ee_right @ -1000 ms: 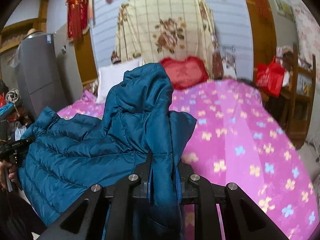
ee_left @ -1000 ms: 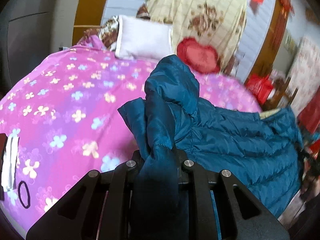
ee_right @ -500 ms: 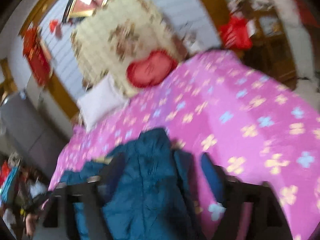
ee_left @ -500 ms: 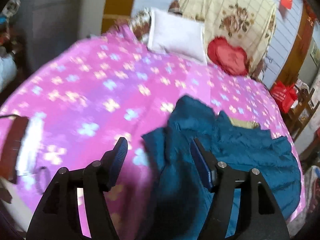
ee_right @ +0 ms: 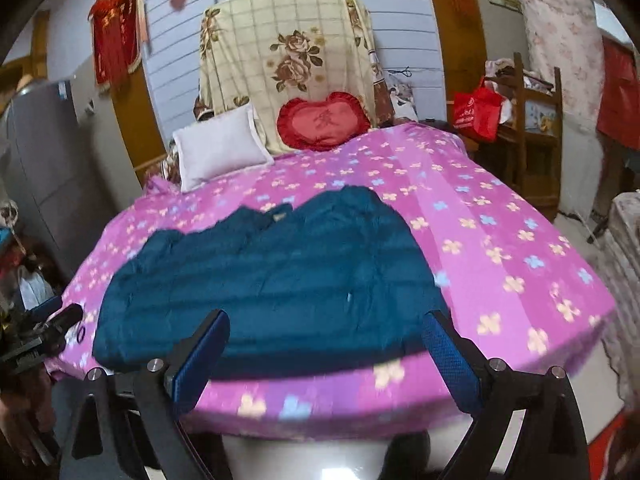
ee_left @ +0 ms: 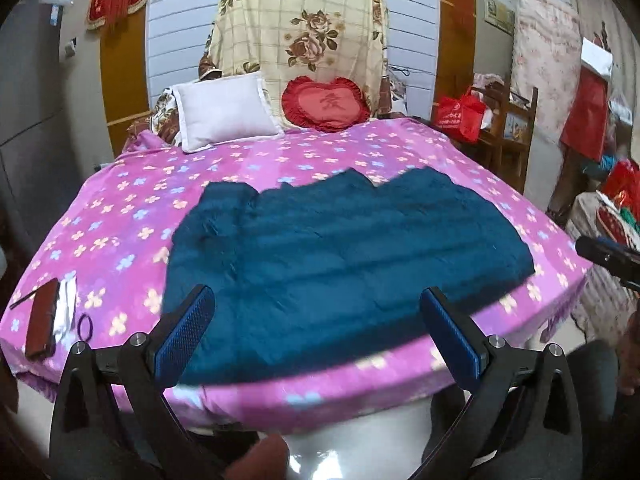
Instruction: Fold large clothes
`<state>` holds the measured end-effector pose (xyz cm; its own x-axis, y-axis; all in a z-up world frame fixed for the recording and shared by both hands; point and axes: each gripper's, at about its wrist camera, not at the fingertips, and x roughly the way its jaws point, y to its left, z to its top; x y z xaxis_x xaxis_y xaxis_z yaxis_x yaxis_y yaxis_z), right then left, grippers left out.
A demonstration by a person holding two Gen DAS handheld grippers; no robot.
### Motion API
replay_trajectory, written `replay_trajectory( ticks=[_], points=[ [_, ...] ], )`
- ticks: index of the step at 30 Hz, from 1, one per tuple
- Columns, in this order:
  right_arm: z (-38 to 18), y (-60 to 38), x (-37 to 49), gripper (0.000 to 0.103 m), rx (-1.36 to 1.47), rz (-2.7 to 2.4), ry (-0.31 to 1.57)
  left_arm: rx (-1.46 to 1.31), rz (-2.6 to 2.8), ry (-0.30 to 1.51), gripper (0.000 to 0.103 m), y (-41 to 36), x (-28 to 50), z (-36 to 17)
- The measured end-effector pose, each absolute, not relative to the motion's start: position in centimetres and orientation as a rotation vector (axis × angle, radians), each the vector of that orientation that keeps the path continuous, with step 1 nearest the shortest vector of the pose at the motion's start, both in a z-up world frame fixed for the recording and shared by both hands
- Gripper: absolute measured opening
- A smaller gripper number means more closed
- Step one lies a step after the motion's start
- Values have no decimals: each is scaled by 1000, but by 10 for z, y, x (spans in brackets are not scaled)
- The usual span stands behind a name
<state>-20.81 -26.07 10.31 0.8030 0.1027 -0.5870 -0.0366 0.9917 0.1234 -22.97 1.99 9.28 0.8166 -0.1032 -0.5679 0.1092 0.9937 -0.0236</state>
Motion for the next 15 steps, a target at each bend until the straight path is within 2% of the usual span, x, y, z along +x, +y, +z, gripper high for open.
replay_trajectory(
  ticks=[7, 15],
  points=[
    [111, -237, -254, 96, 6, 93, 608, -4, -71, 728, 102, -3, -242, 77],
    [106, -233, -257, 96, -9, 100, 613, 20, -4, 726, 102, -15, -244, 91]
  ],
)
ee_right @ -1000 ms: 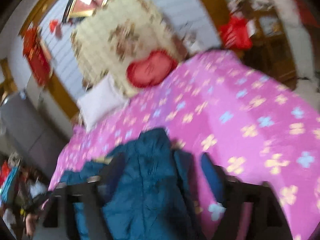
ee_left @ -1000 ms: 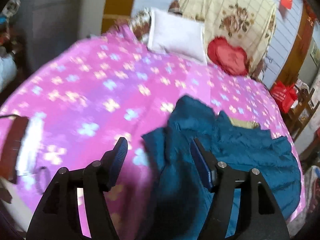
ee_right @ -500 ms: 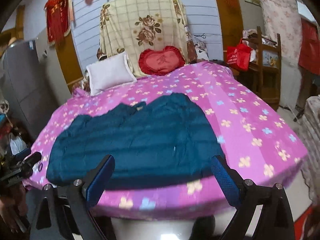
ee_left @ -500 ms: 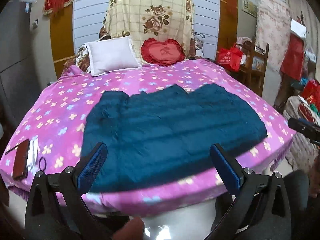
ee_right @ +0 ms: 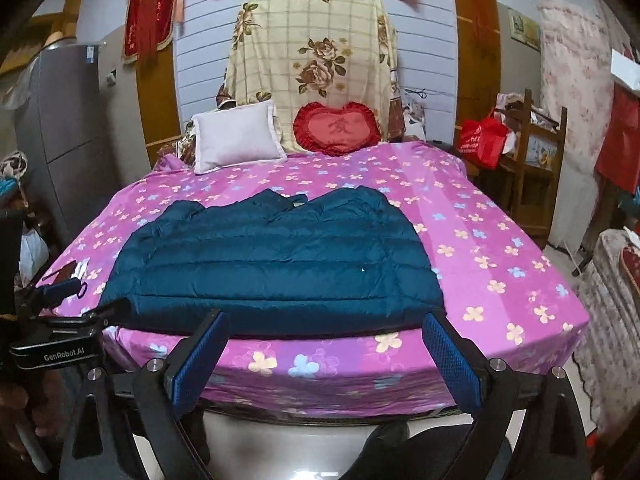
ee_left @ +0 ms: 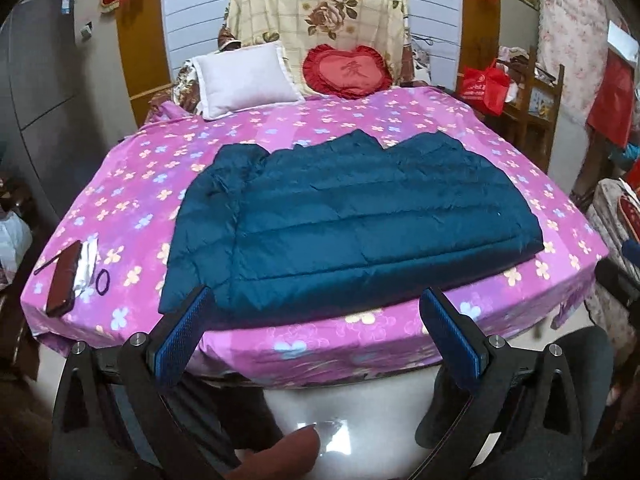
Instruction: Fold large clothes
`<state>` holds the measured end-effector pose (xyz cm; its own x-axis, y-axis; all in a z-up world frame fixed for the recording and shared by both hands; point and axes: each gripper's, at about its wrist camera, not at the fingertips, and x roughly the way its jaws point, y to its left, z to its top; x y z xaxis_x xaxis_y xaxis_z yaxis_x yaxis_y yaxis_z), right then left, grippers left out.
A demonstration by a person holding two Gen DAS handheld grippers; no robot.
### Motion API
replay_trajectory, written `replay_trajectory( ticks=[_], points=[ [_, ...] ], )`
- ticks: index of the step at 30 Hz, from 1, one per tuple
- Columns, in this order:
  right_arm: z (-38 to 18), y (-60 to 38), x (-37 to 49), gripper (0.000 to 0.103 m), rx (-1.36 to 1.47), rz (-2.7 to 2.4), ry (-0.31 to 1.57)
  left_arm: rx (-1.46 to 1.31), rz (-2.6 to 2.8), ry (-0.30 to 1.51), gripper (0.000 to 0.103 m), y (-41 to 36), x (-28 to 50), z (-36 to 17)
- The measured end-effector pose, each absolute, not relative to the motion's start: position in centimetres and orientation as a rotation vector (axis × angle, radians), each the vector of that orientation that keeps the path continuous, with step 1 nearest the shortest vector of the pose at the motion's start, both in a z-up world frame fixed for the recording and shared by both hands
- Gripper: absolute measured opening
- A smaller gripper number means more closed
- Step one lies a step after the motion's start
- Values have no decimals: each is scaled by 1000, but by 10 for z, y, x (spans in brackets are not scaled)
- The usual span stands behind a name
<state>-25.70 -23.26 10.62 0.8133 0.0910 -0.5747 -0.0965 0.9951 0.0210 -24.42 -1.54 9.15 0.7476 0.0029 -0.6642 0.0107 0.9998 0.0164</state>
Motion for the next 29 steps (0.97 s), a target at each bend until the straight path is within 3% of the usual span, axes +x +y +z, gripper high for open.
replay_trajectory(
  ticks=[29],
  points=[
    [94, -227, -256, 96, -23, 127, 642, 15, -55, 742, 103, -27, -246, 84]
  ],
)
